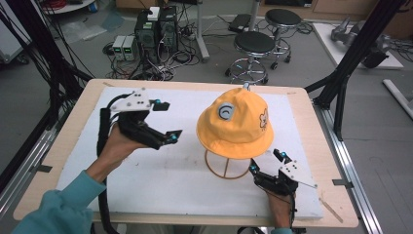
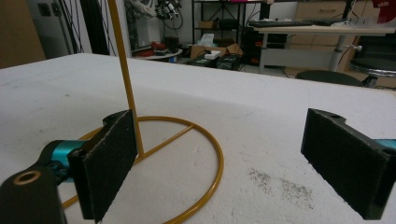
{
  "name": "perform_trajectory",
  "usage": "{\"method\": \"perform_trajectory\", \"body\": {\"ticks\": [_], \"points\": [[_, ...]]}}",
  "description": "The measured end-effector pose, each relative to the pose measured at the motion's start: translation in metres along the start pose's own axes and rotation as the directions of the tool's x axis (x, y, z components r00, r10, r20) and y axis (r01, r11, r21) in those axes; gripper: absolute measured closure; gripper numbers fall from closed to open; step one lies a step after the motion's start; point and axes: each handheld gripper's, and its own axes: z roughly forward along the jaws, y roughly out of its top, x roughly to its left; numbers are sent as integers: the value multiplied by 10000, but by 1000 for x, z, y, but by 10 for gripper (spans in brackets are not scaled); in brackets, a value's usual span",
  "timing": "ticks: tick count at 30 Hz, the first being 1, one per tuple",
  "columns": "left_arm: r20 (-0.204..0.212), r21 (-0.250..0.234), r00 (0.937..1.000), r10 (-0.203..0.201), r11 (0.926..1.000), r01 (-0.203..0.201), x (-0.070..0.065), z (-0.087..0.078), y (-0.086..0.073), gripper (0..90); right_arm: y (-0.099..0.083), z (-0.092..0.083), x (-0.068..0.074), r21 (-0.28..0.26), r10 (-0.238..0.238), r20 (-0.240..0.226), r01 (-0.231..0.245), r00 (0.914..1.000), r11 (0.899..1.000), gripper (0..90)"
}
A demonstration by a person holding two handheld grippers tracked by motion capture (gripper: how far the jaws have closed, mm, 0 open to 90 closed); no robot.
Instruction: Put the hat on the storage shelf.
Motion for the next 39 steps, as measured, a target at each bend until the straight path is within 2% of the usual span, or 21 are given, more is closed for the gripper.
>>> {"method": "perform_trajectory", "body": {"ticks": [5, 13, 19, 23, 24, 25, 26, 27, 29, 34, 39], "points": [[-670, -255, 9977, -27, 9997, 10, 10, -29, -36, 67, 0, 0, 0, 29, -35, 15, 35, 10000, 10000, 97], [-1302, -708, 9914, -139, 9975, 47, 21, -67, -100, 67, 0, 0, 1, 60, -29, 82, 29, 10000, 10000, 97], [-1727, -644, 9841, -403, 9975, 296, 26, -79, -140, 67, 0, 0, 1, 11, -66, 145, 66, 9999, 10000, 97], [-1891, -472, 9791, -744, 9967, 666, 28, -81, -164, 67, 0, 0, 1, -1, -81, 155, 81, 9998, 10000, 97], [-1840, -476, 9796, -810, 9962, 735, 29, -82, -169, 67, 0, 0, 1, 10, -52, 154, 52, 9999, 10000, 97], [-2028, -554, 9758, -821, 9958, 723, 28, -82, -173, 67, 0, 0, 1, -12, -79, 158, 79, 9998, 10000, 97], [-2066, -549, 9745, -872, 9955, 774, 28, -83, -176, 67, 0, 0, 1, -9, -78, 163, 78, 9998, 10000, 97], [-1960, -554, 9756, -993, 9944, 901, 29, -83, -177, 67, 0, 0, 1, 11, -66, 156, 66, 9999, 10000, 97], [-2049, -552, 9734, -1021, 9942, 926, 30, -82, -179, 67, 0, 0, 1, -7, -92, 157, 92, 9998, 10000, 97], [-2030, -494, 9743, -977, 9948, 895, 31, -79, -180, 67, 0, 0, 1, -1, -23, 148, 23, 9999, 10000, 97], [-2086, -498, 9725, -1033, 9942, 949, 31, -80, -181, 67, 0, 0, 1, 2, -31, 138, 31, 9999, 10000, 97]]}}
